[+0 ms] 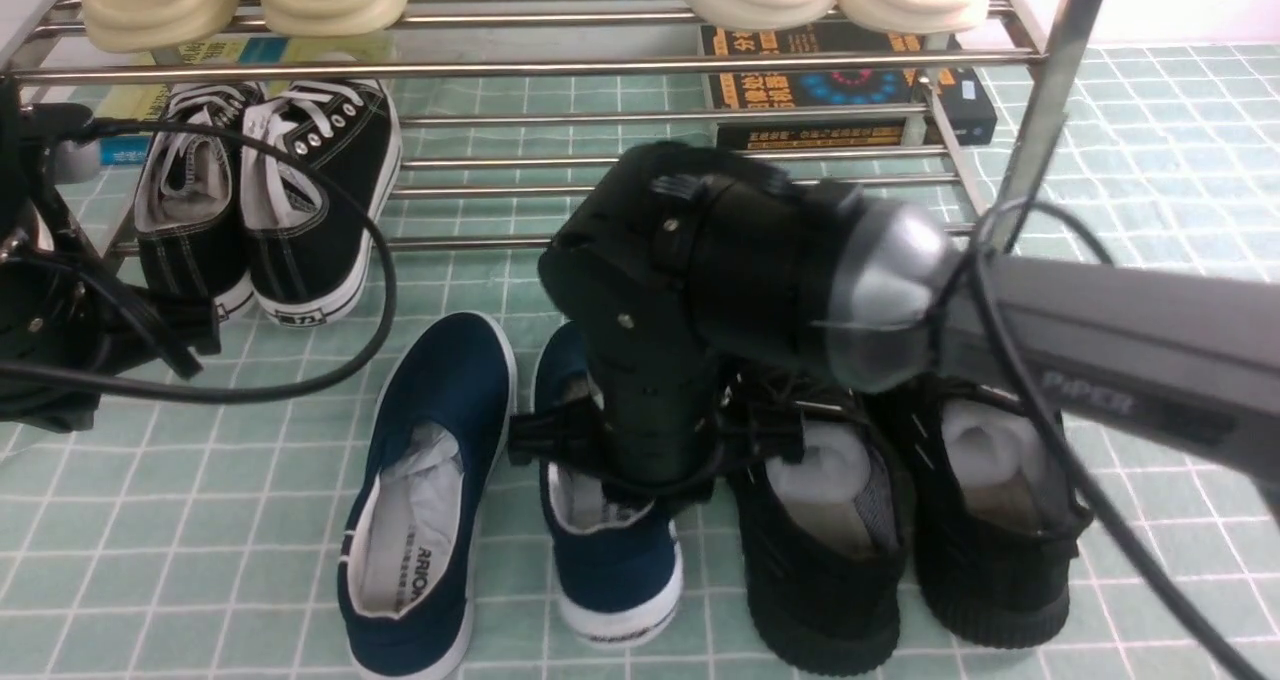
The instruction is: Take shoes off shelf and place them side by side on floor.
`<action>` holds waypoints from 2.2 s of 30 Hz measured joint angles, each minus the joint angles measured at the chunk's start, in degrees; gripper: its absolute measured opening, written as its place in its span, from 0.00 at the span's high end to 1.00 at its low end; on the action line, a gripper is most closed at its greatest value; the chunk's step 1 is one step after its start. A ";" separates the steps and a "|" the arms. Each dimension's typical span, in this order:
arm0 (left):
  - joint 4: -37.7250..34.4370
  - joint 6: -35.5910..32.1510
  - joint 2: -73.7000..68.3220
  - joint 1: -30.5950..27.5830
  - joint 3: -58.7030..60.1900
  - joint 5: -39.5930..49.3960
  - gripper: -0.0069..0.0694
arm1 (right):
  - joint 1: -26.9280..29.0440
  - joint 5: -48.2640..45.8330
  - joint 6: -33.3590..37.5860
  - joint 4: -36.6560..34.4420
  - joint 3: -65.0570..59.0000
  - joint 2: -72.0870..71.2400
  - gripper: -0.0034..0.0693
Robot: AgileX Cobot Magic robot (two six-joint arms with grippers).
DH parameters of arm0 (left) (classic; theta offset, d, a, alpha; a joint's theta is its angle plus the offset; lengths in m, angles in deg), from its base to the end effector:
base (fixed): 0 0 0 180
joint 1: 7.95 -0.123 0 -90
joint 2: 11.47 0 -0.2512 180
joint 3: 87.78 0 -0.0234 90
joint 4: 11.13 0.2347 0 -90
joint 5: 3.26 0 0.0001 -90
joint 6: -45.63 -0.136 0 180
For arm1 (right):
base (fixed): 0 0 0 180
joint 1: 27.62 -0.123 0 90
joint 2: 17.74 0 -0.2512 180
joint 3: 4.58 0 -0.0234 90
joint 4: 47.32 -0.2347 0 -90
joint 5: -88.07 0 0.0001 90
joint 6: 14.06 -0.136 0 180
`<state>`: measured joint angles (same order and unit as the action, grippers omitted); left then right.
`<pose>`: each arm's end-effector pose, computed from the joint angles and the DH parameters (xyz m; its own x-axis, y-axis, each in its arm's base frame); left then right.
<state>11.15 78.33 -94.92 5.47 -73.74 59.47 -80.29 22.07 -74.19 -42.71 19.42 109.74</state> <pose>0.2579 -0.0144 0.2461 -0.8747 -0.1550 -0.4593 -0.2492 0.9565 0.1518 0.2574 0.3210 0.1570 -0.9810 0.1121 -0.1581 0.0939 0.9885 0.1183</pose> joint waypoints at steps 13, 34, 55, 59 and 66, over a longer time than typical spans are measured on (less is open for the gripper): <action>-0.05 0.06 0.00 0.00 0.00 1.18 0.91 | -0.36 -2.40 10.86 -4.98 1.57 0.57 0.44; -1.36 0.06 0.00 0.00 0.00 1.20 0.90 | 6.30 -5.64 46.38 -14.37 6.00 -29.84 0.96; -1.52 0.06 0.00 0.00 0.00 2.38 0.88 | 6.30 -5.60 64.99 -16.62 -29.24 -78.67 0.95; -1.52 0.06 0.00 0.00 0.00 3.57 0.87 | 6.30 5.19 65.66 -19.40 -47.45 -85.14 0.95; -1.52 0.12 0.00 0.00 0.00 3.81 0.86 | 6.30 29.56 65.78 -20.74 -64.23 -86.77 0.95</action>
<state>9.63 78.45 -94.92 5.47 -73.74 63.28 -73.99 51.62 -8.41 -63.45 -44.81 22.98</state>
